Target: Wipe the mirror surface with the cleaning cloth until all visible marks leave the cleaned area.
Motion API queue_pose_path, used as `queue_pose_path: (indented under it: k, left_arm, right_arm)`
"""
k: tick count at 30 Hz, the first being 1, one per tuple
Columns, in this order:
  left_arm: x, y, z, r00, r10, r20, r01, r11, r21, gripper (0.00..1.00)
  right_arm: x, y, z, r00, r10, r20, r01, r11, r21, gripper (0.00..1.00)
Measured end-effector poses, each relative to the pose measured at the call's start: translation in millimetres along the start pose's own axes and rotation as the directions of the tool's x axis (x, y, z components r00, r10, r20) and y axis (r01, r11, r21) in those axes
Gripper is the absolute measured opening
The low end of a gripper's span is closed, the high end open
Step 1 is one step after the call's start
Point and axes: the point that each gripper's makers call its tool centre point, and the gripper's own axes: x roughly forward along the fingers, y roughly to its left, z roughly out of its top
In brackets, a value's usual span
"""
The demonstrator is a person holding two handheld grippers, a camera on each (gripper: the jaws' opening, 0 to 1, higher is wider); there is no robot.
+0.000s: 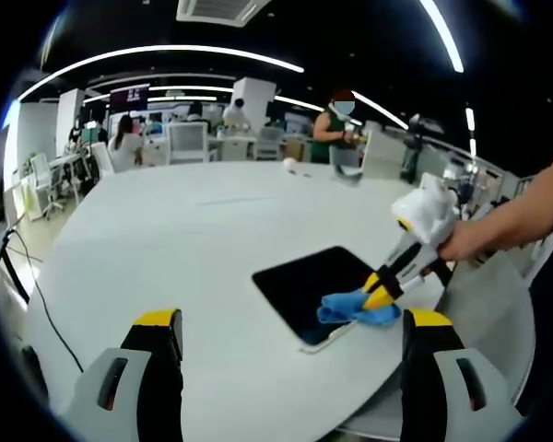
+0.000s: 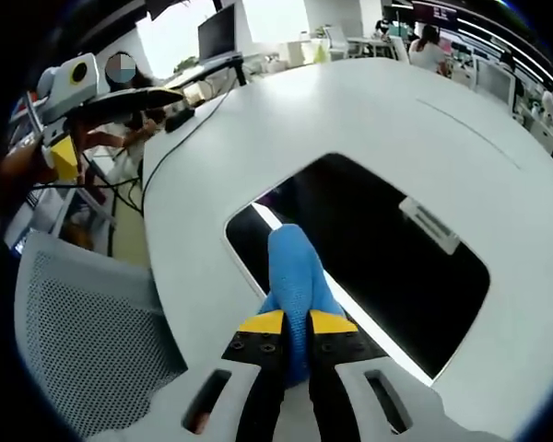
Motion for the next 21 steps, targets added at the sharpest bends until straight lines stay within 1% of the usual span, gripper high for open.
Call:
queue_pose_path:
  k: [12,17,21]
  left_arm:
    - [0.5,1.2,2.1,1.0,0.001,-0.002,-0.001,1.0,0.004,1.0]
    - [2.3,0.8,1.2,1.0,-0.002,-0.006,0.002,1.0,0.0,1.0]
    - [3.9,1.2,0.3,1.0,-0.003,-0.007,0.003,1.0,-0.003,1.0]
  right_arm:
    - [-1.6,-0.7,-0.6,1.0,0.002,-0.012,-0.002,1.0,0.005,0.03]
    - [-2.2,-4.7,-0.4,1.0,-0.026,-0.004,0.026,1.0,0.004,0.03]
    - [-1.4,-6.6,0.1,1.0,-0.03,0.003,0.03,1.0,0.009,0.03]
